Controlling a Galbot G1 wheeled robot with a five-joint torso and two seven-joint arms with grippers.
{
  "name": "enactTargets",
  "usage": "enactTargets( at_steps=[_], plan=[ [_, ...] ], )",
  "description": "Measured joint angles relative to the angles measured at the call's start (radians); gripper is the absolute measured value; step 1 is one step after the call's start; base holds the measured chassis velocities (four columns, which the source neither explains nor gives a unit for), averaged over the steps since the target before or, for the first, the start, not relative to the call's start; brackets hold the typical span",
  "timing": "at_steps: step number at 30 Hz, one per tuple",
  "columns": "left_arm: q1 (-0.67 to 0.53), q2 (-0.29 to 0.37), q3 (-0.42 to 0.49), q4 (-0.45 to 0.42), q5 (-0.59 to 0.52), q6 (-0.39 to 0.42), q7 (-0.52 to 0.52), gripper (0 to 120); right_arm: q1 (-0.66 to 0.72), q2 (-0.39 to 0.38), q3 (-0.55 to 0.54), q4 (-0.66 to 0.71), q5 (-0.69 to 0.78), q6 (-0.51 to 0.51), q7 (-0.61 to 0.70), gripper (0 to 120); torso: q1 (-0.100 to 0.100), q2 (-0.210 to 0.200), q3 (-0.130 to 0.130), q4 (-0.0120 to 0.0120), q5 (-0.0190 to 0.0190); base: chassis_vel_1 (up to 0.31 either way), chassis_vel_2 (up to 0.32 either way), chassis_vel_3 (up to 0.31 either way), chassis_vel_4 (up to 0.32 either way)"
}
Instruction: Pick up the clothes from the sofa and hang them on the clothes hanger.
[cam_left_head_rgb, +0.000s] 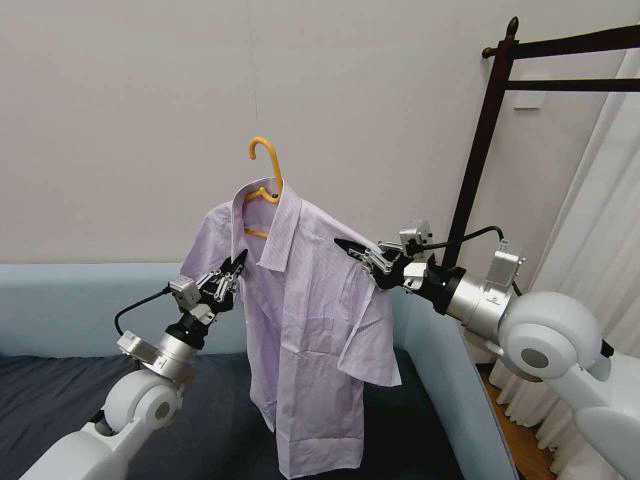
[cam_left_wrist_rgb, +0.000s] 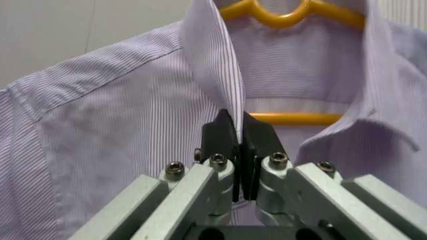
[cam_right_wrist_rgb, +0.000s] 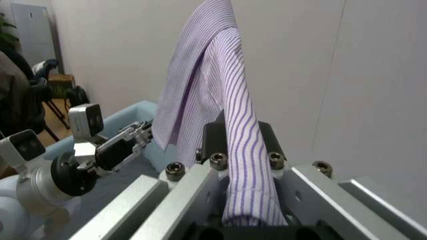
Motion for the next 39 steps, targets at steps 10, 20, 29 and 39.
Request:
enactTargets(
  at_steps=[10, 20, 29, 39],
  plan=[
    [-0.026, -0.024, 0.049, -0.041, -0.007, -0.002, -0.004, 0, -0.016, 0.012, -0.017, 0.03, 0.065, 0.012, 0.043, 0, 0.0, 0.0, 0.0, -0.0002, 0.0002, 0.0, 0.0, 0.0, 0.0],
    [0.036, -0.036, 0.045, -0.034, 0.053, -0.045, -0.047, 11, -0.02, -0.001, 0.047, 0.033, 0.159, 0.037, 0.098, 0, 0.0, 0.0, 0.0, -0.0002, 0.0, 0.0, 0.0, 0.0, 0.0],
    [0.146, -0.033, -0.096, -0.012, 0.059, -0.085, -0.046, 47, -0.044, -0.049, 0.178, 0.072, 0.289, 0.025, 0.185, 0, 0.0, 0.0, 0.0, -0.0001, 0.0, 0.0, 0.0, 0.0, 0.0],
    [0.312, -0.039, -0.192, 0.03, 0.09, -0.154, -0.035, 83, -0.094, -0.081, 0.355, 0.144, 0.35, 0.033, 0.334, 0, 0.0, 0.0, 0.0, 0.0, -0.0001, 0.0, 0.0, 0.0, 0.0]
  ],
)
